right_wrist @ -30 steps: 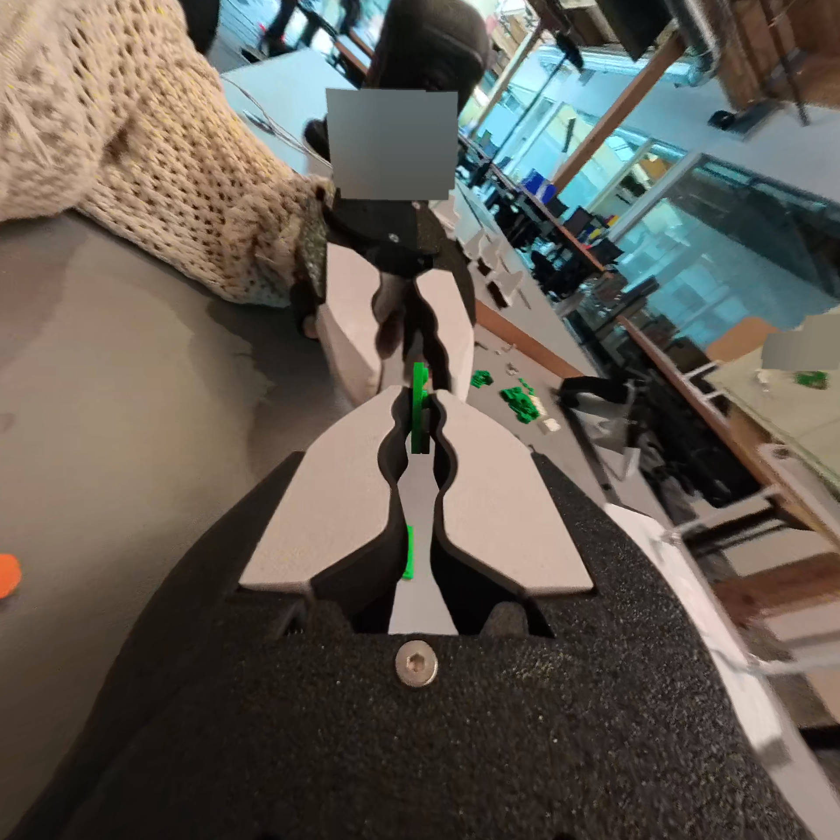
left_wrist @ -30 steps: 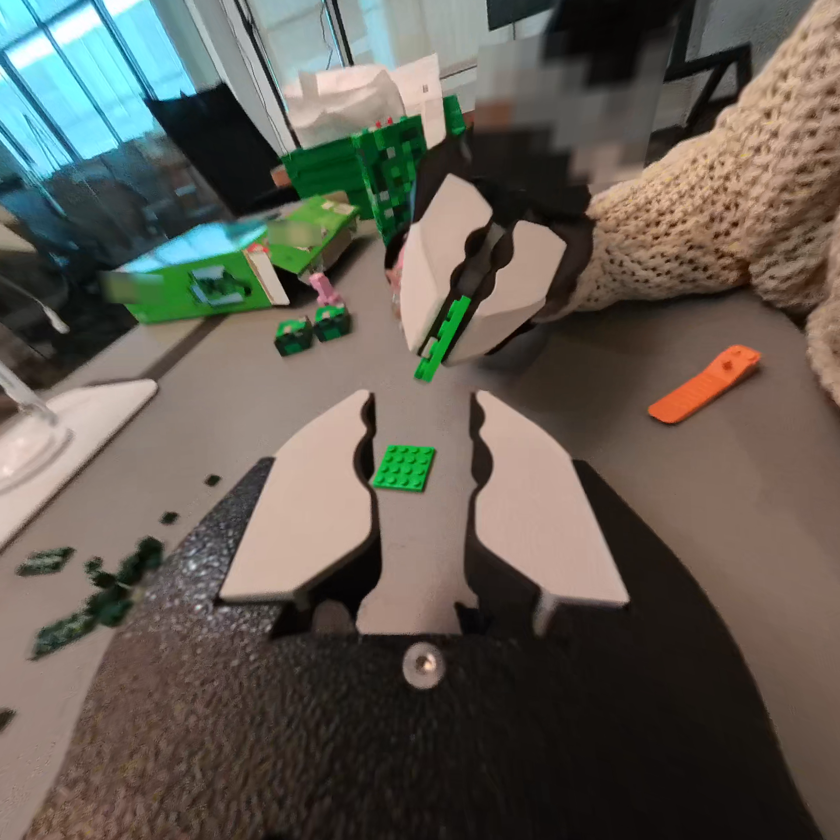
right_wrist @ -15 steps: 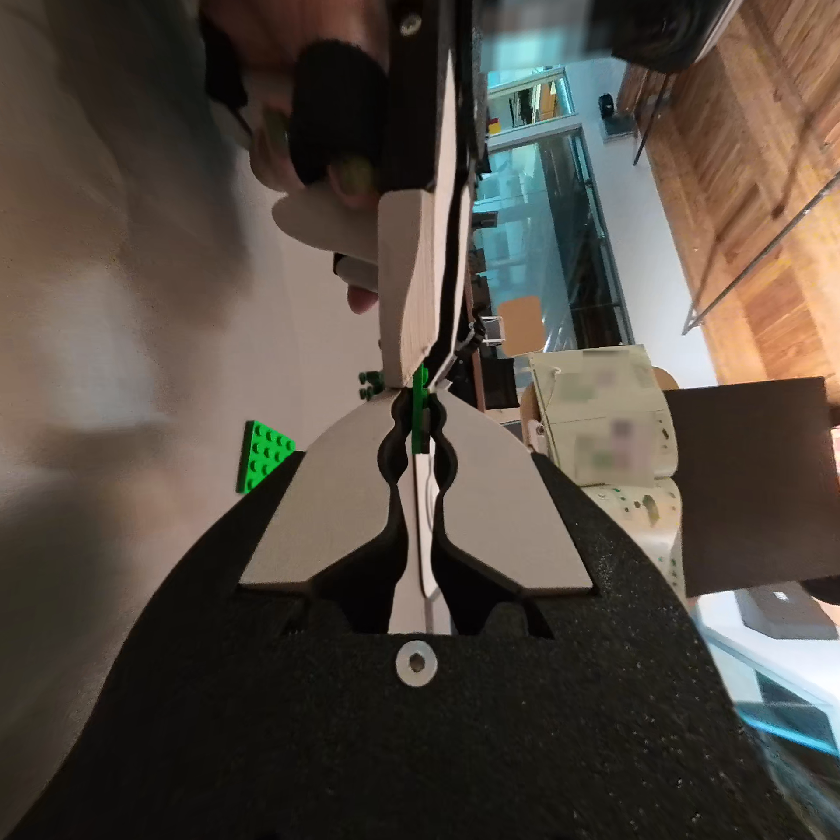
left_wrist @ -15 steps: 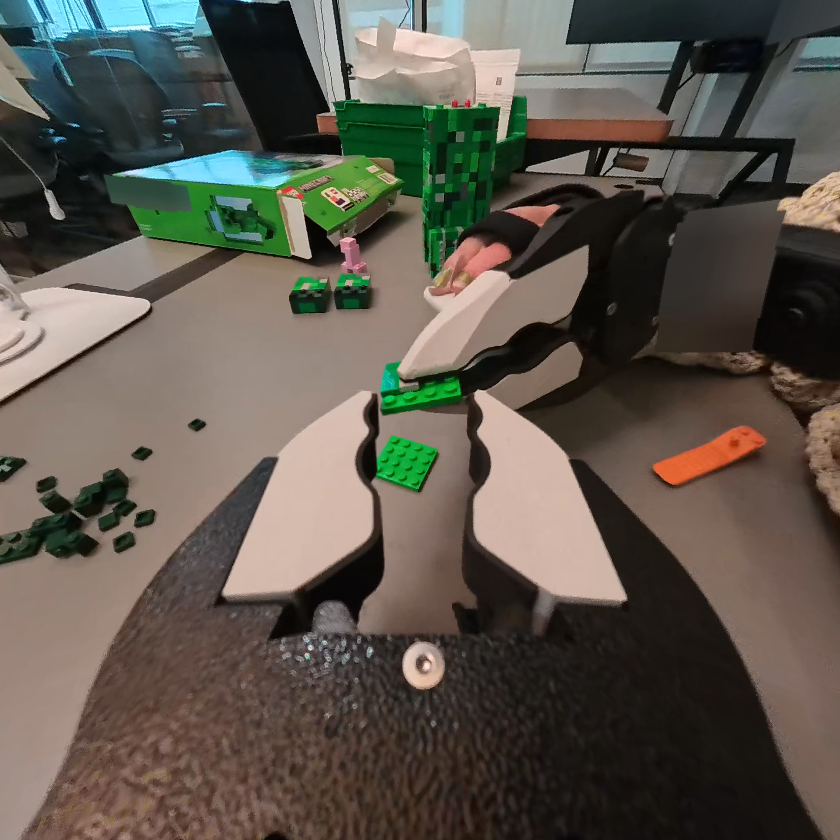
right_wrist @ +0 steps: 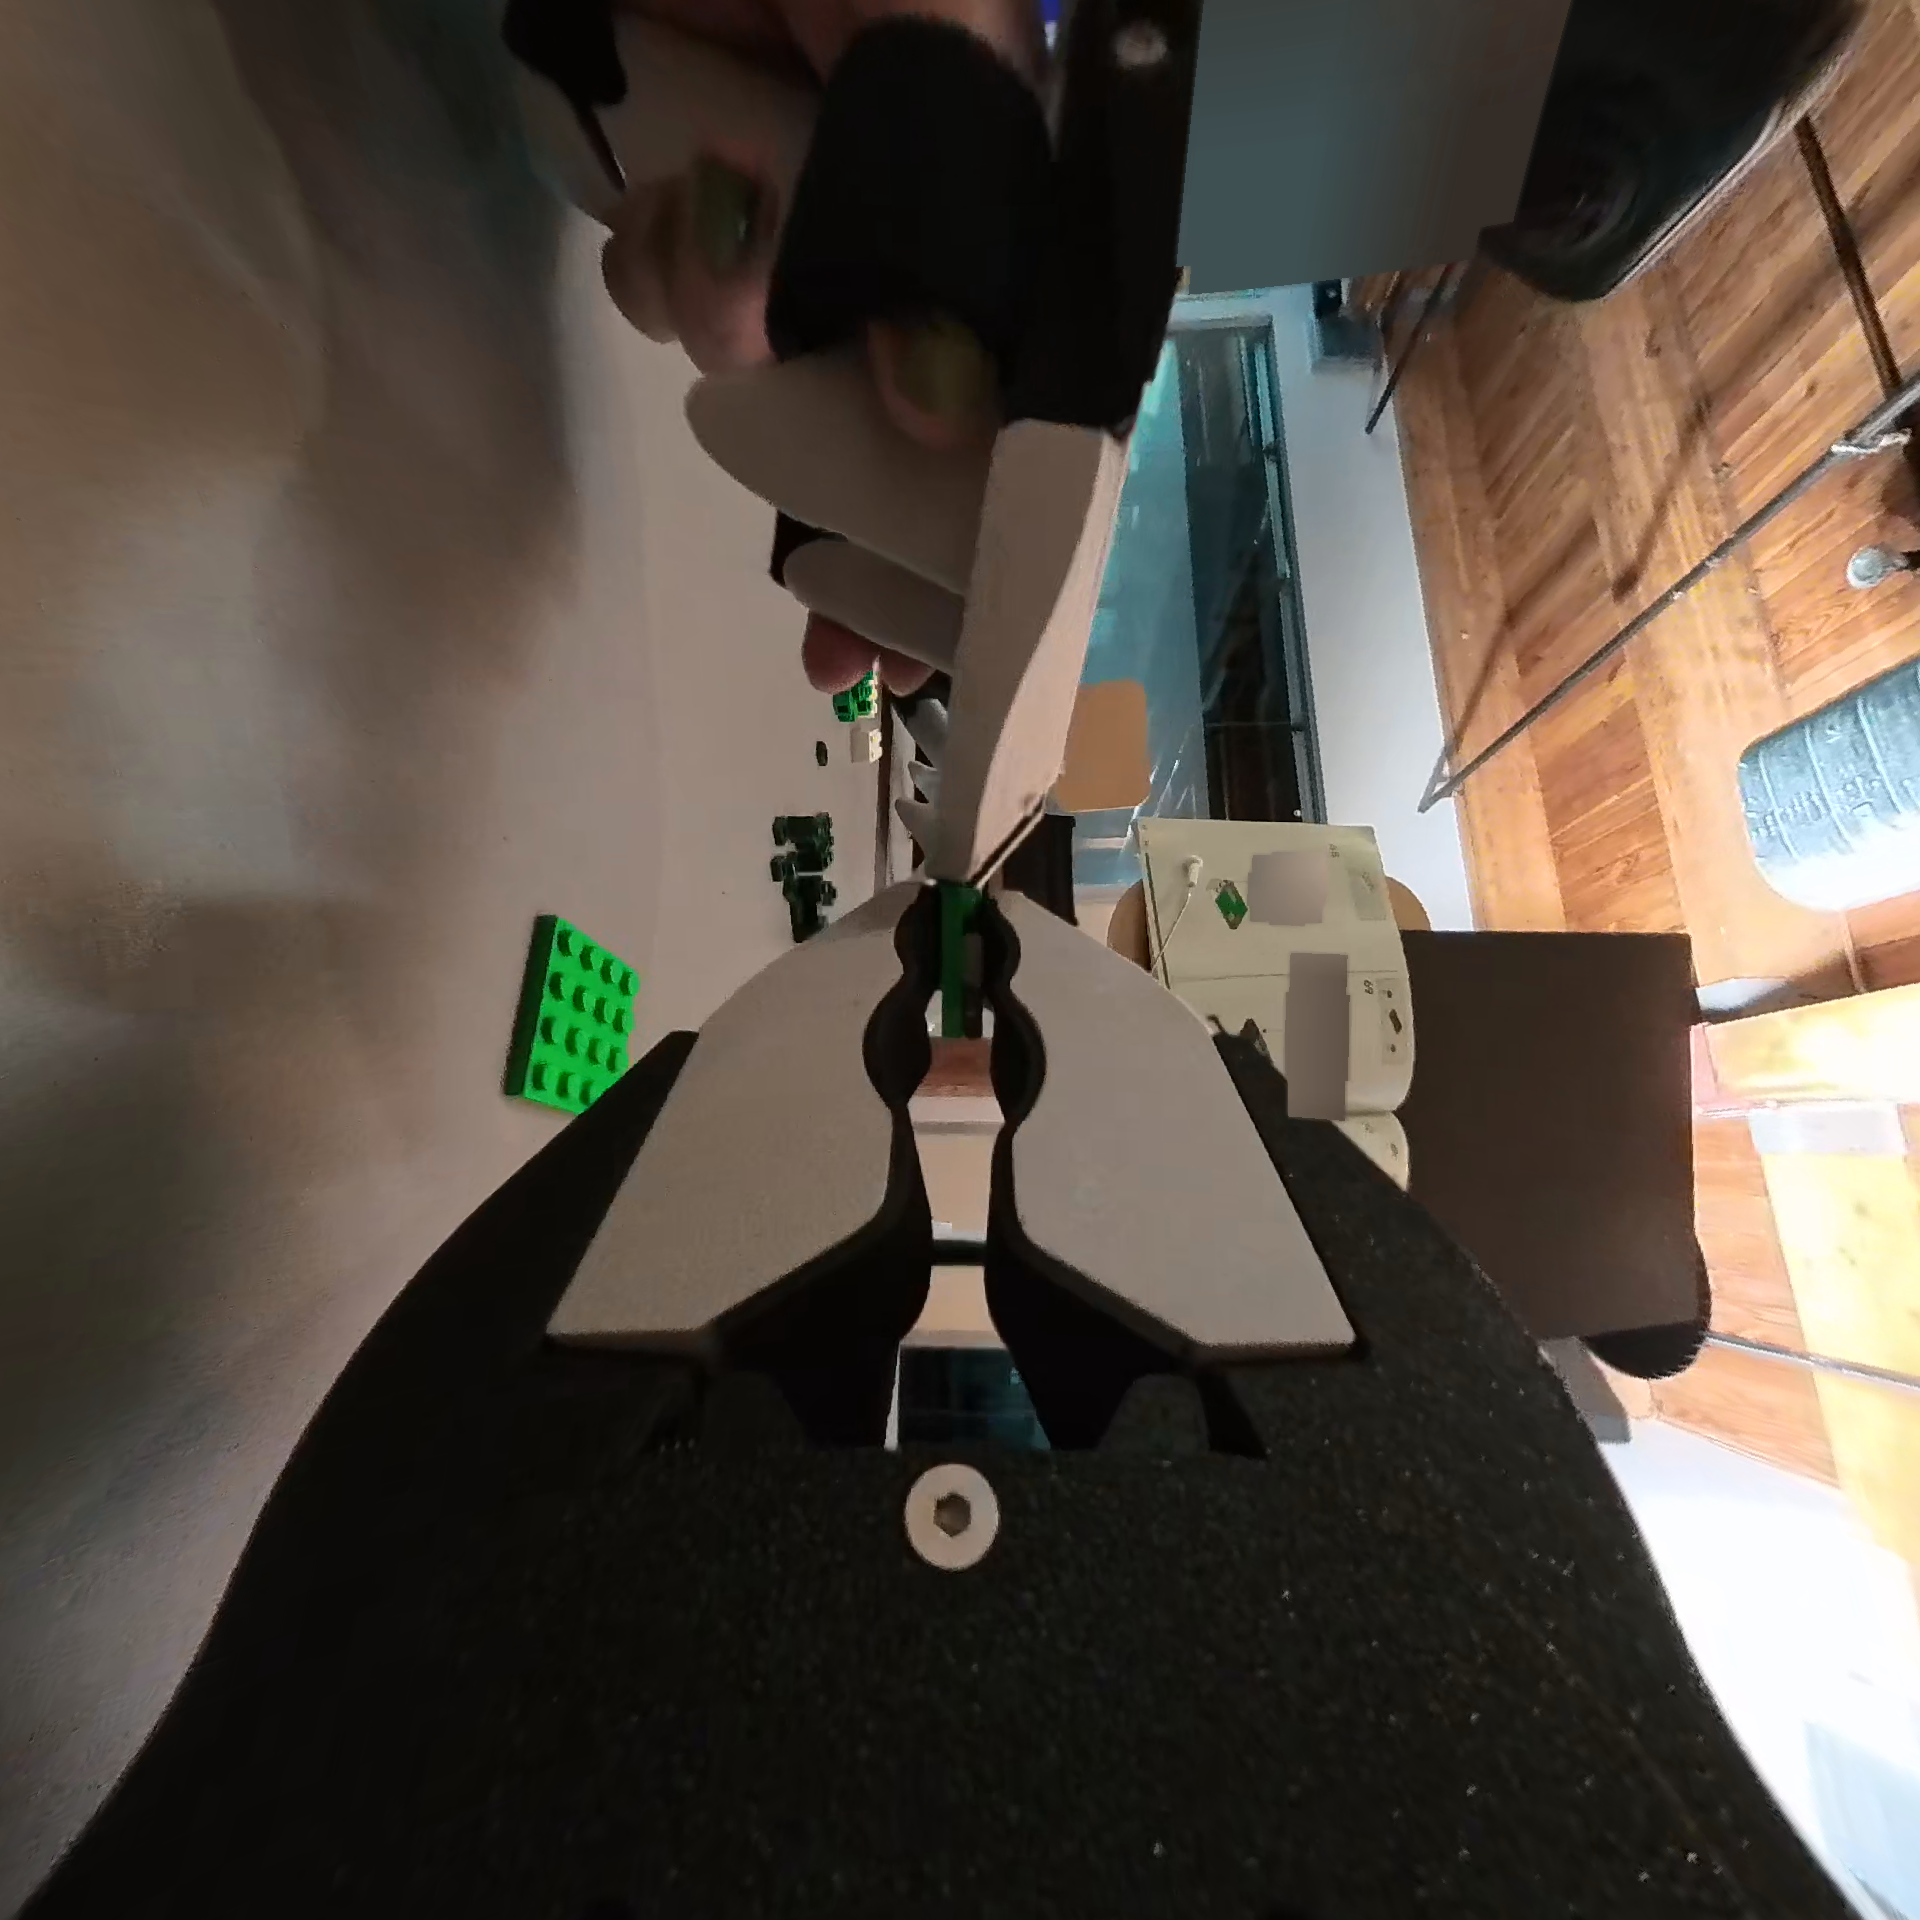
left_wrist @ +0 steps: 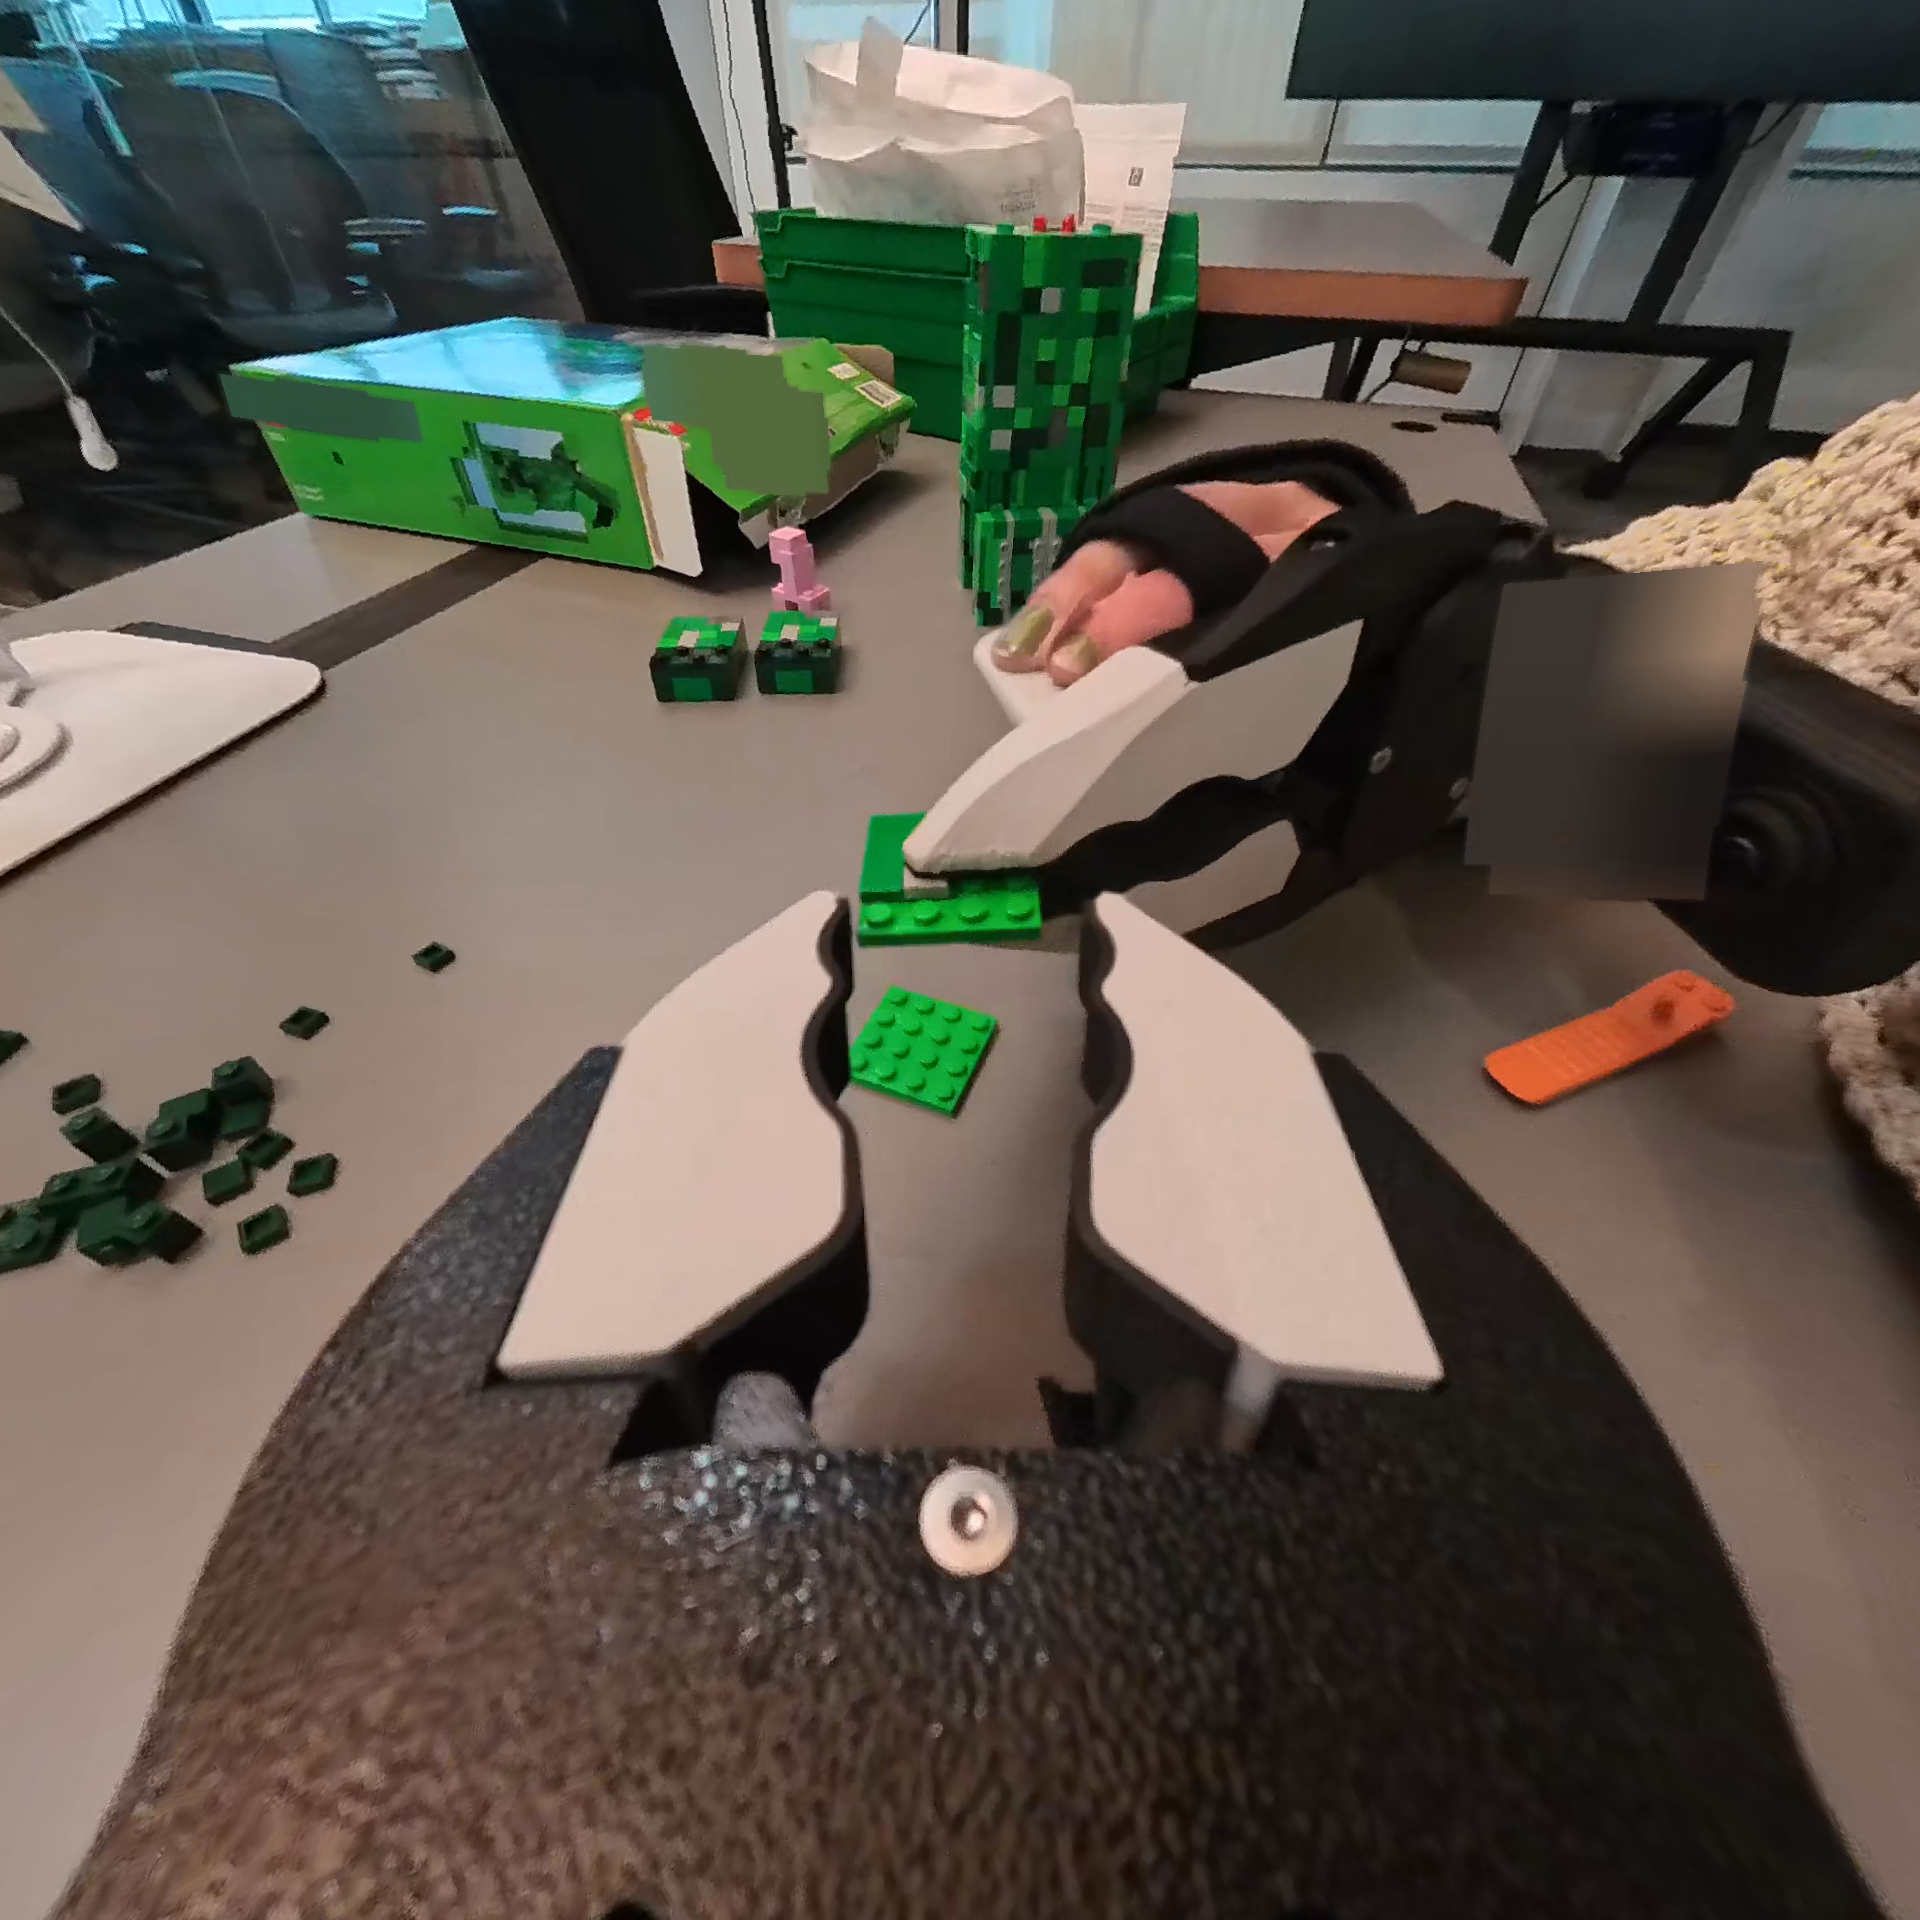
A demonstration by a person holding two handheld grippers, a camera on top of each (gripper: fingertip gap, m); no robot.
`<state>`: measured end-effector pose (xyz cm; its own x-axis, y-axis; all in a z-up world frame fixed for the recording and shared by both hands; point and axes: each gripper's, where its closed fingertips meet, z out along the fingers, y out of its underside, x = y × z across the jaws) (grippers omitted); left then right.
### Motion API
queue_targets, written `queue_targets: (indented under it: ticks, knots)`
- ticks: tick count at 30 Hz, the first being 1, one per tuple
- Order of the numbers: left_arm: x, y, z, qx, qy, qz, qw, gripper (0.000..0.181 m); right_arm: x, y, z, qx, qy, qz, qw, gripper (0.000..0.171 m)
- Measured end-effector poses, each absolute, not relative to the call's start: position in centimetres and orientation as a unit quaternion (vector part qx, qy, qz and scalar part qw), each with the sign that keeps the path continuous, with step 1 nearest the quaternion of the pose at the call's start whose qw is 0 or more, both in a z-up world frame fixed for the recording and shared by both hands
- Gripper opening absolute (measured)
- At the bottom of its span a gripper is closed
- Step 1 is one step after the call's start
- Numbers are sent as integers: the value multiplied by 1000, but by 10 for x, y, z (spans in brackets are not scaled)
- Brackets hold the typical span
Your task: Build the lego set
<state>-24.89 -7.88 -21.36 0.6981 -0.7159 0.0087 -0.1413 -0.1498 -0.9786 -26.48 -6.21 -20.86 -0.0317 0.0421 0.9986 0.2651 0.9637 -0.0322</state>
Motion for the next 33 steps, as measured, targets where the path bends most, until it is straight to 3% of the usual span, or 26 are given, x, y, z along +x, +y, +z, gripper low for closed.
queue_targets:
  ticks: [9, 12, 18, 24, 33]
  knots:
    - [-252, -78, -216, -714, 318, -219, 584, 33, -263, -65, -207, -107, -706, -75, 696, 6]
    - [-259, -75, -213, -708, 322, -189, 599, 34, -262, -64, -203, -135, -691, -32, 710, 8]
    - [-288, -63, -209, -712, 290, -147, 622, 33, -253, -41, -208, -234, -677, 77, 693, 29]
    - [-307, -55, -213, -717, 274, -112, 631, 33, -244, -19, -186, -343, -591, 223, 696, 28]
    - [-313, -52, -211, -712, 267, -86, 644, 34, -233, 4, -177, -409, -519, 307, 685, 26]
